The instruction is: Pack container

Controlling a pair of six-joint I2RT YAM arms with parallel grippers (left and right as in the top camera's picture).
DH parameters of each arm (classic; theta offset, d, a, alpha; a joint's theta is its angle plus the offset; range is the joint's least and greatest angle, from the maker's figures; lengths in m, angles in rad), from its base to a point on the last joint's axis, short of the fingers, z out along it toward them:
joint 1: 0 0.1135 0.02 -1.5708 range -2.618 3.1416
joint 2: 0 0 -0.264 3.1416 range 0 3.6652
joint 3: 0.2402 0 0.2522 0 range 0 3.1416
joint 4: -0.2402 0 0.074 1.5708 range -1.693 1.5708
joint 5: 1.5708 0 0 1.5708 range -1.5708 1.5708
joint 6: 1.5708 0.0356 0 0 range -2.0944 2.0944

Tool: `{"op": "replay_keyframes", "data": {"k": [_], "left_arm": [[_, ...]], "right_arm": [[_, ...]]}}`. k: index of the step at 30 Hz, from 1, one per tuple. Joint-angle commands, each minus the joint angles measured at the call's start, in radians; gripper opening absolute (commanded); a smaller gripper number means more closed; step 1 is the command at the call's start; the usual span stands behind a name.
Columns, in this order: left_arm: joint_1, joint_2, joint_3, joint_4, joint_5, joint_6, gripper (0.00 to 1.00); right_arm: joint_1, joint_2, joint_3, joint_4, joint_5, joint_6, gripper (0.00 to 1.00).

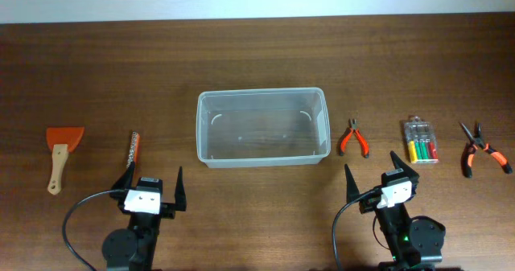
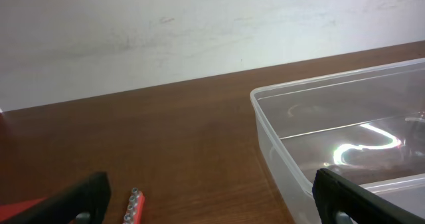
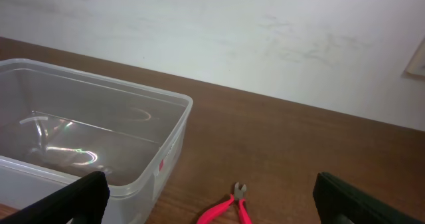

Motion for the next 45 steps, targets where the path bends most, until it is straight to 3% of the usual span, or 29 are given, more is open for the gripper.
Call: {"op": "replay_keyframes", "data": {"k": [1,29,31,33,35,39,45], "left_arm": [[0.005,-0.006,-0.008,0.003,0.007,-0.006,0.99],[0.005,-0.006,-0.008,0.003,0.007,-0.006,0.99],[0.005,-0.006,-0.008,0.003,0.007,-0.006,0.99],[0.005,-0.006,-0.008,0.003,0.007,-0.006,0.99],[0.005,-0.006,-0.008,0.003,0.007,-0.006,0.99],[0.005,-0.006,-0.008,0.003,0.007,-0.006,0.99],[0.005,-0.006,-0.008,0.003,0.007,-0.006,0.99]], "right_arm": [[0.008,-0.006,-0.005,-0.007,-0.002,0.012,0.99],[0.008,-0.004,-0.005,-0.011,0.040,0.005,0.99],[0.008,-0.003,-0.005,-0.010,0.040,0.033,0.99],[0.008,-0.003,0.000,-0.002,0.039,0.151,0.99],[0.008,-0.003,0.021,-0.006,0.039,0.220,0.99],[0.006,-0.003,0.116,-0.082,0.079,0.161,0.99],[-0.039,0.047,0.374,-0.296,0.392,0.134,0.99]]}}
